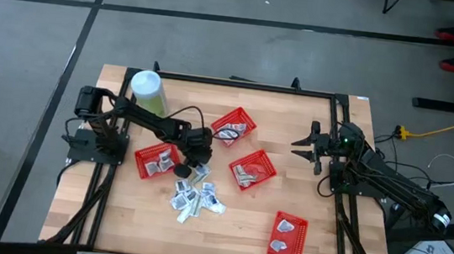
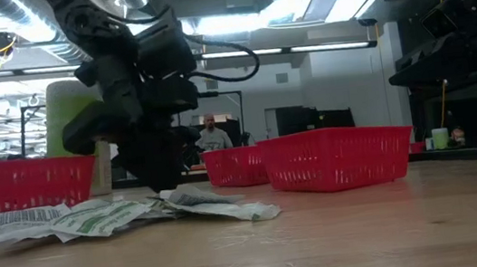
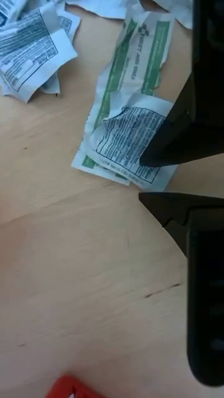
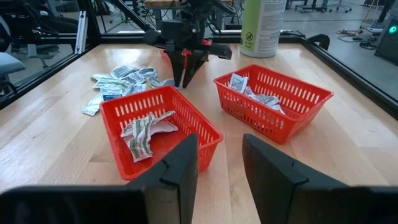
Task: Pick & Place First Aid Supplies
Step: Put the blue alcohol pad into the red container
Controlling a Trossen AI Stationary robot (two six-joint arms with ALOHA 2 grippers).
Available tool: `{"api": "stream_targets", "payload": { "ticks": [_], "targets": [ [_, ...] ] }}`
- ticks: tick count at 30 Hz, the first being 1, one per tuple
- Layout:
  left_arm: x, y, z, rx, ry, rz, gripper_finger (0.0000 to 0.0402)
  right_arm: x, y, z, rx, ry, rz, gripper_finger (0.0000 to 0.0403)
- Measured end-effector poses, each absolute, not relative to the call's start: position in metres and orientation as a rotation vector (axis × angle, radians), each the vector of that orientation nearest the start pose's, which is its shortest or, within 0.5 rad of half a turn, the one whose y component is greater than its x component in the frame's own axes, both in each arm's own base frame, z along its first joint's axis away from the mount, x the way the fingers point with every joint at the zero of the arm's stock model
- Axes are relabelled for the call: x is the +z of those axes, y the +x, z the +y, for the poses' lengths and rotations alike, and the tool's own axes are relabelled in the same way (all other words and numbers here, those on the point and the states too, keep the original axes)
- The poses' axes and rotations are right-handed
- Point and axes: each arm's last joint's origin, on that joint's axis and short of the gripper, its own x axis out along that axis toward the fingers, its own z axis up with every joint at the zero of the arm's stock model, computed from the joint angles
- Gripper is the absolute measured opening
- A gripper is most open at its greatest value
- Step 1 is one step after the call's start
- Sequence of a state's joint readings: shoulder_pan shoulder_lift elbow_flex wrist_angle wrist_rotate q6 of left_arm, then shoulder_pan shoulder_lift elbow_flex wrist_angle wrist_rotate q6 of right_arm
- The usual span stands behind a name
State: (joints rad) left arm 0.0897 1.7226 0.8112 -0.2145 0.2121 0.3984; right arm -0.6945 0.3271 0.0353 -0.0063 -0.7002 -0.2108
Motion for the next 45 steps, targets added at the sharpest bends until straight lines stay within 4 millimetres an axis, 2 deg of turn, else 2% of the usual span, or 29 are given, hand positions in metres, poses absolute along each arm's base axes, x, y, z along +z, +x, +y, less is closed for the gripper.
{"api": "stream_targets", "payload": {
  "ticks": [4,10,15,21,30,38,45],
  "targets": [
    [0.12,0.296,0.022,-0.324,0.167,1.089,0.0059,0.149,0.095,-0.055,0.03,-0.019,0.226,0.0126],
    [0.119,0.295,0.019,-0.333,0.167,1.105,0.0006,0.149,0.095,-0.055,0.03,-0.019,0.226,0.0126],
    [0.119,0.296,0.019,-0.332,0.168,1.107,0.0001,0.149,0.095,-0.055,0.03,-0.019,0.226,0.0126],
    [0.129,0.299,0.017,-0.328,0.197,1.086,0.0001,0.149,0.095,-0.055,0.03,-0.019,0.226,0.0126],
    [0.137,0.306,0.003,-0.382,0.264,1.034,0.0001,0.149,0.095,-0.055,0.029,-0.019,0.226,0.0126],
    [0.139,0.311,0.0,-0.35,0.323,0.994,0.0001,0.149,0.095,-0.055,0.029,-0.019,0.226,0.0126],
    [0.156,0.325,-0.008,-0.366,0.371,0.893,0.0002,0.149,0.095,-0.055,0.029,-0.019,0.226,0.0126]
  ]
}}
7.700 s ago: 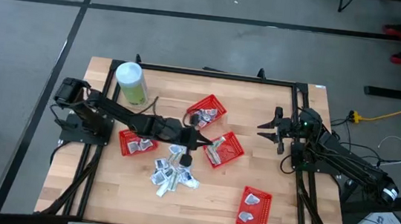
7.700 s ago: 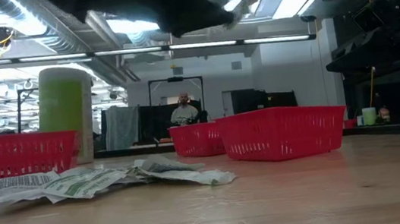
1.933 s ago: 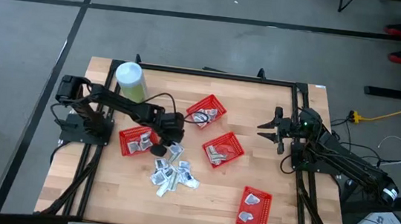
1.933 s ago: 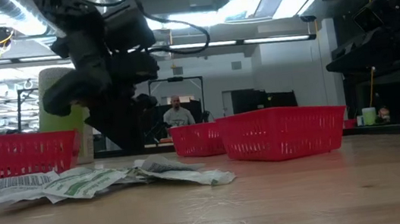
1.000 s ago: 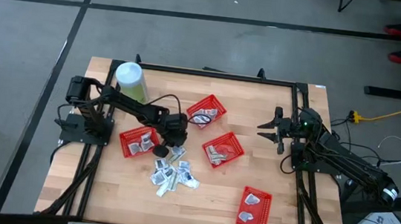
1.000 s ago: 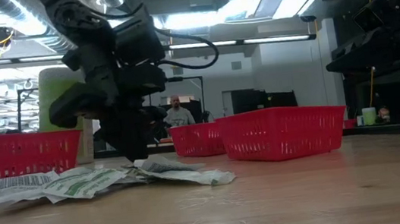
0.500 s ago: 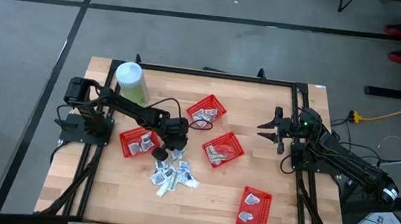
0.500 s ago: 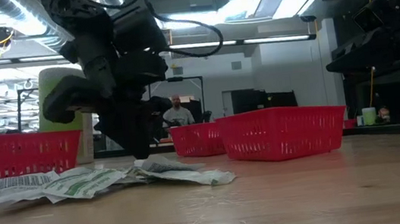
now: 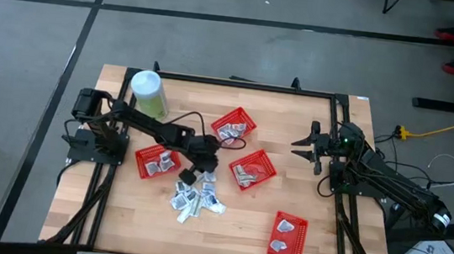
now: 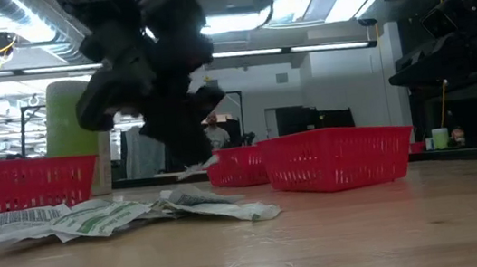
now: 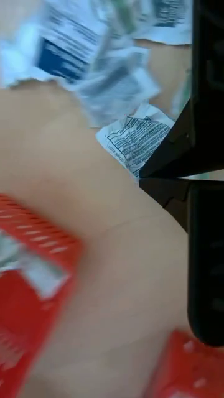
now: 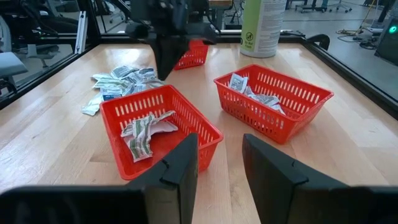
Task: Pick & Place First Aid Supplies
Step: Put the blue alcohol pad into the red container
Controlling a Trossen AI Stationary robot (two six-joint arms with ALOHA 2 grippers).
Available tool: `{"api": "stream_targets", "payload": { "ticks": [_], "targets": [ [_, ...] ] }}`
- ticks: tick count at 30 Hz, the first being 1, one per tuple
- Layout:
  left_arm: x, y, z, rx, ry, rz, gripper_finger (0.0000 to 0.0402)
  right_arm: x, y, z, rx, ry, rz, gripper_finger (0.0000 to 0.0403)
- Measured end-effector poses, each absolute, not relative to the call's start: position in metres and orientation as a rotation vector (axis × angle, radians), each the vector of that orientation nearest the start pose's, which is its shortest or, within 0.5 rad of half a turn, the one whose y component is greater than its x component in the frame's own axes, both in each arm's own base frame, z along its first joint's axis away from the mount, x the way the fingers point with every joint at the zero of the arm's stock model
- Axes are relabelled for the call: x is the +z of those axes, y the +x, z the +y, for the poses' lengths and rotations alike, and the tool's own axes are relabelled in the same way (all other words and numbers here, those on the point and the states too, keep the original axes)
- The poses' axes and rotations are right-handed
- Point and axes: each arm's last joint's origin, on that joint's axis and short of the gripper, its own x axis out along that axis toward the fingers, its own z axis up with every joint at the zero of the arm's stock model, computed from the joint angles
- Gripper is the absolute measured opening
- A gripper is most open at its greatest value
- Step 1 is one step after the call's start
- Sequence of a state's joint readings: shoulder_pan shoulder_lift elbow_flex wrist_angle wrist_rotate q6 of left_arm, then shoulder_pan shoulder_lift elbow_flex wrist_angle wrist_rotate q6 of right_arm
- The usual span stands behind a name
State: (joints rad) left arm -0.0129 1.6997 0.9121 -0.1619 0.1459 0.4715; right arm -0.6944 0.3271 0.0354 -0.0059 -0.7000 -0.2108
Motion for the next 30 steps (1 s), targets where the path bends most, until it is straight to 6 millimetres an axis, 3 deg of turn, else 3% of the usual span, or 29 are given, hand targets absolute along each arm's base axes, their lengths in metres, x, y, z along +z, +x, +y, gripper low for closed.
{"api": "stream_targets", "payload": {
  "ticks": [10,30],
  "targets": [
    [0.18,0.343,-0.03,-0.406,0.455,0.736,0.0001,0.149,0.095,-0.055,0.03,-0.019,0.226,0.0126],
    [0.226,0.371,-0.101,-0.415,0.525,0.411,0.0001,0.149,0.095,-0.055,0.029,-0.019,0.226,0.0126]
  ]
}}
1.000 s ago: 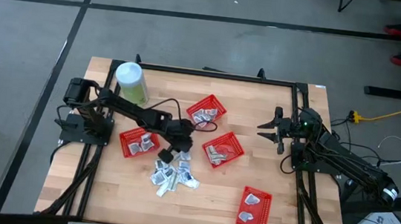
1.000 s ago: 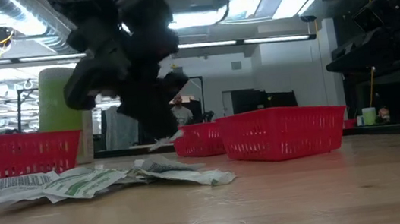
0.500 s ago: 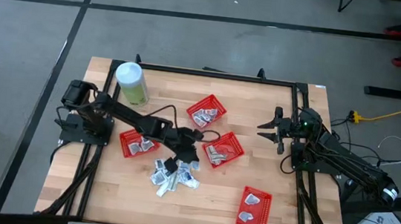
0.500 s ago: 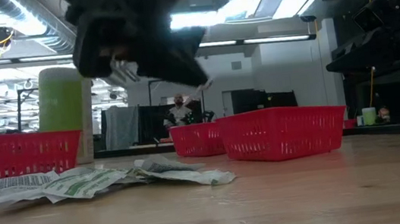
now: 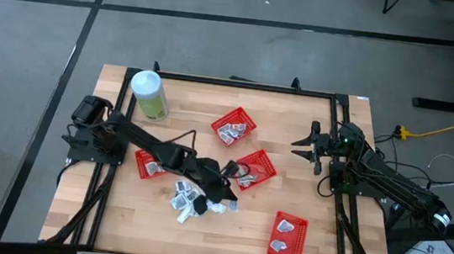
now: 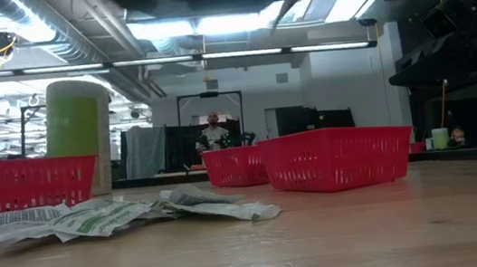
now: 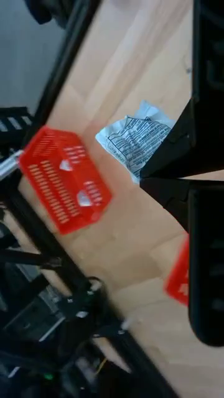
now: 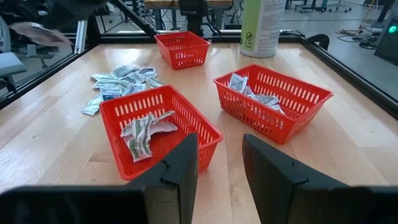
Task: Pick & Place First Aid Supplies
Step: Put the blue alcohol pad into the red container
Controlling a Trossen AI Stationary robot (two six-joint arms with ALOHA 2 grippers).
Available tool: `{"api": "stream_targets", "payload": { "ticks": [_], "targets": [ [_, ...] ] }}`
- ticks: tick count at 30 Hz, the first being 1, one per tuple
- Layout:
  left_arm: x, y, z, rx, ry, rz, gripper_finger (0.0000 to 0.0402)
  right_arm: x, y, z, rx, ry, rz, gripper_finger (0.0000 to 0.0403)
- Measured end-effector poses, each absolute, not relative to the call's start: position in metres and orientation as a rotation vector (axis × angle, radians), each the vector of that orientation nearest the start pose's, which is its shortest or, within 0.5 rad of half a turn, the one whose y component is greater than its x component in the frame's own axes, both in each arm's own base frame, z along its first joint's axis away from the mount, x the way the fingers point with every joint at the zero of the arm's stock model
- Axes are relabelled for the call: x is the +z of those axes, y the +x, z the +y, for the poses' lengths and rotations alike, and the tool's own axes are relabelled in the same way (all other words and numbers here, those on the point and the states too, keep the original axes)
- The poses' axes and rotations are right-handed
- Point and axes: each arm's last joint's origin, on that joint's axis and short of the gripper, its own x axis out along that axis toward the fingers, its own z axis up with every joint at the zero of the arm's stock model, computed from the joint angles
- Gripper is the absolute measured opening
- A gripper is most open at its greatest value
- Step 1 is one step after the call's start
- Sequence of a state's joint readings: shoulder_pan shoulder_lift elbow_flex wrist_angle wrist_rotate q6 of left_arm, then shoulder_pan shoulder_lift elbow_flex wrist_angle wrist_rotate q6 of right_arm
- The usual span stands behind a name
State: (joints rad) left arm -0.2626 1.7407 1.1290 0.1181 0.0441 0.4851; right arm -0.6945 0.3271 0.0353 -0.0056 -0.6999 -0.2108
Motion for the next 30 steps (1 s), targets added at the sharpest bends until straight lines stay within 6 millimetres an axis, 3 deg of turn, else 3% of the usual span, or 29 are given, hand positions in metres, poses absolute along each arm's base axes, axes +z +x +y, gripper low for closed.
{"api": "stream_targets", "payload": {
  "ticks": [11,22,30],
  "targets": [
    [0.216,0.427,-0.129,-0.507,0.635,0.382,0.0002,0.149,0.095,-0.055,0.03,-0.019,0.226,0.0126],
    [0.222,0.482,-0.145,-0.515,0.701,0.236,0.0002,0.149,0.095,-0.055,0.029,-0.019,0.226,0.0126],
    [0.192,0.514,-0.157,-0.551,0.712,0.222,0.0002,0.149,0.095,-0.055,0.03,-0.019,0.226,0.0126]
  ]
}}
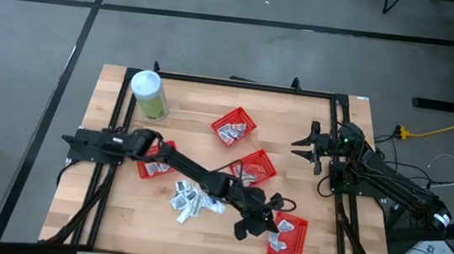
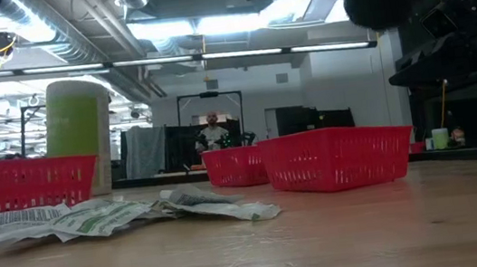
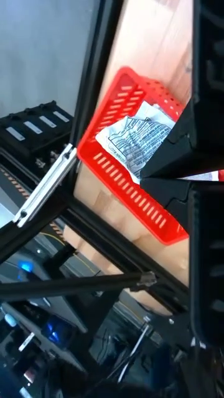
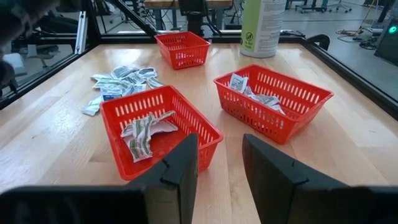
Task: Pick & Place First Aid Supplies
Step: Put the blue alcohol pad into the red container
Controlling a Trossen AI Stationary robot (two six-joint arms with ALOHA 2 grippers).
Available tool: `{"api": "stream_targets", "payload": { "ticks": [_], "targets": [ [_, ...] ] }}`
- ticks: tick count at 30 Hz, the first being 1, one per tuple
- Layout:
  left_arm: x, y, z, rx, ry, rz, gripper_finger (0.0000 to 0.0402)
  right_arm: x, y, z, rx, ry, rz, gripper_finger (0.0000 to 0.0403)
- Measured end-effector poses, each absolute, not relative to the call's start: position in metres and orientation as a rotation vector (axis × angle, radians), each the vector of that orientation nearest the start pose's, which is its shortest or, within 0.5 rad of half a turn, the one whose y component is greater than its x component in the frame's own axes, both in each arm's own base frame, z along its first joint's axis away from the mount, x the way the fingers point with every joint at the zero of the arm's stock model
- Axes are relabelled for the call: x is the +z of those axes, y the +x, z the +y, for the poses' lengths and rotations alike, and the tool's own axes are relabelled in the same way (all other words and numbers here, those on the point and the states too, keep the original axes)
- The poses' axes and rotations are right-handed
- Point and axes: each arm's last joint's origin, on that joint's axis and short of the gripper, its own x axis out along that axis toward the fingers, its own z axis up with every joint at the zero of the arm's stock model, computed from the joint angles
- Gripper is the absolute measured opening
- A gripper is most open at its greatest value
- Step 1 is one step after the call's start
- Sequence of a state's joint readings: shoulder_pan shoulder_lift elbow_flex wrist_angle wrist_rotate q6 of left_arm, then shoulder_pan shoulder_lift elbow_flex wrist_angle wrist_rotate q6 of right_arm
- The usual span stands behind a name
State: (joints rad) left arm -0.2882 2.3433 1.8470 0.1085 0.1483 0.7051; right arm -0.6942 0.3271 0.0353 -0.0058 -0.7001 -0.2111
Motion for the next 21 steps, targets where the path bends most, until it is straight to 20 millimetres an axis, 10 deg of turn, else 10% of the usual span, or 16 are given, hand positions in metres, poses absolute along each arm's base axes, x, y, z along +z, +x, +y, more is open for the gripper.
{"api": "stream_targets", "payload": {
  "ticks": [21],
  "targets": [
    [0.18,0.532,-0.157,-0.487,0.822,0.166,0.0017,0.149,0.095,-0.055,0.03,-0.019,0.226,0.0126]
  ]
}}
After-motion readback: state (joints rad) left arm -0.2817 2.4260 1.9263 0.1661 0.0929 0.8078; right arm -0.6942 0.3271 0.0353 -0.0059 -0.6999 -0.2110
